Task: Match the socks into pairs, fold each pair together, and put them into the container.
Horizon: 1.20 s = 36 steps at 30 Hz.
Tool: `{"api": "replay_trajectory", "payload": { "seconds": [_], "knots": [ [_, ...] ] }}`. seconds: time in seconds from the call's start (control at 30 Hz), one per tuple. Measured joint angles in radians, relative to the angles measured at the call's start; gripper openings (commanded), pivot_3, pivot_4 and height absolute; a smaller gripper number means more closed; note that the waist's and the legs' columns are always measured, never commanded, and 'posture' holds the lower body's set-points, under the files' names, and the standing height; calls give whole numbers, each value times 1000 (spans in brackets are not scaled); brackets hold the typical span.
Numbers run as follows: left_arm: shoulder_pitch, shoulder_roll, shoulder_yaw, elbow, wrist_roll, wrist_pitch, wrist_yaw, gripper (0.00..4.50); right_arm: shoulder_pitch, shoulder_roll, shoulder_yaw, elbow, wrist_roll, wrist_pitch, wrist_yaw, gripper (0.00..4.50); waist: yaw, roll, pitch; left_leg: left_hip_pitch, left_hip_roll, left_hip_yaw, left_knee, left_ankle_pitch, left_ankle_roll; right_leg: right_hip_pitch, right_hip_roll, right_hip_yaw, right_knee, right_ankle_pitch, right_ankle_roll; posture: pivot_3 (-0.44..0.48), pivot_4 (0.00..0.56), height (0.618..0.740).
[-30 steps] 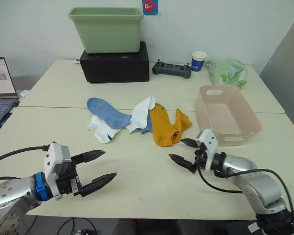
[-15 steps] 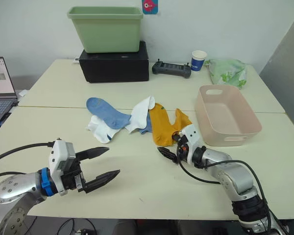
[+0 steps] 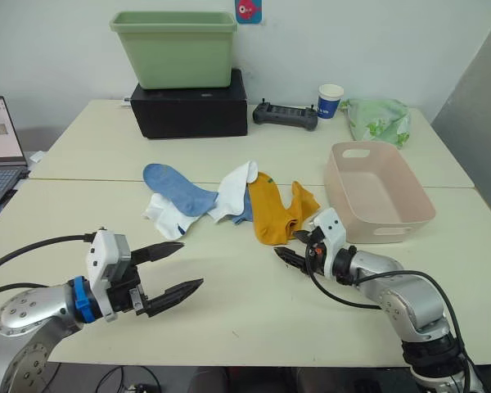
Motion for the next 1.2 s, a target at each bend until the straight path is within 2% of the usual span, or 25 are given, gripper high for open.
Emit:
{"api": "replay_trajectory", "payload": {
  "seconds": [0.37,0.47,0.53,0.73,0.93,1.2],
  "knots": [
    [-34,0,-29,0,-1,5,28,4500,-60,54,13,119,-50,-38,-39,3587,-1,0,0,-1,0,0,0,0,0,-1,0,0,0,0,0,0,150,730],
    [-40,-2,-40,0,-1,5,37,4500,-80,84,13,148,-60,-55,-44,2724,-1,0,0,-1,0,0,0,0,0,-1,0,0,0,0,0,0,150,730],
    [-40,-2,-41,0,-1,4,39,4500,-81,97,13,155,-67,-58,-47,1935,-1,0,0,-1,0,0,0,0,0,-1,0,0,0,0,0,0,150,730],
    [-39,-3,-55,0,1,3,44,4500,-81,109,15,159,-77,-59,-47,25,-1,0,0,-1,0,0,-1,0,0,-2,0,0,0,0,0,0,150,730],
    [-58,-3,-55,18,0,15,74,4500,-60,93,-20,87,-19,14,-25,25,1,0,0,-2,0,0,-1,0,0,-1,0,0,0,0,0,0,150,730],
    [-86,-2,-87,52,23,31,104,4500,101,-95,-125,-168,181,217,72,25,5,0,0,-2,0,0,-1,0,0,-2,0,0,-1,0,0,0,150,730]
  ]
}}
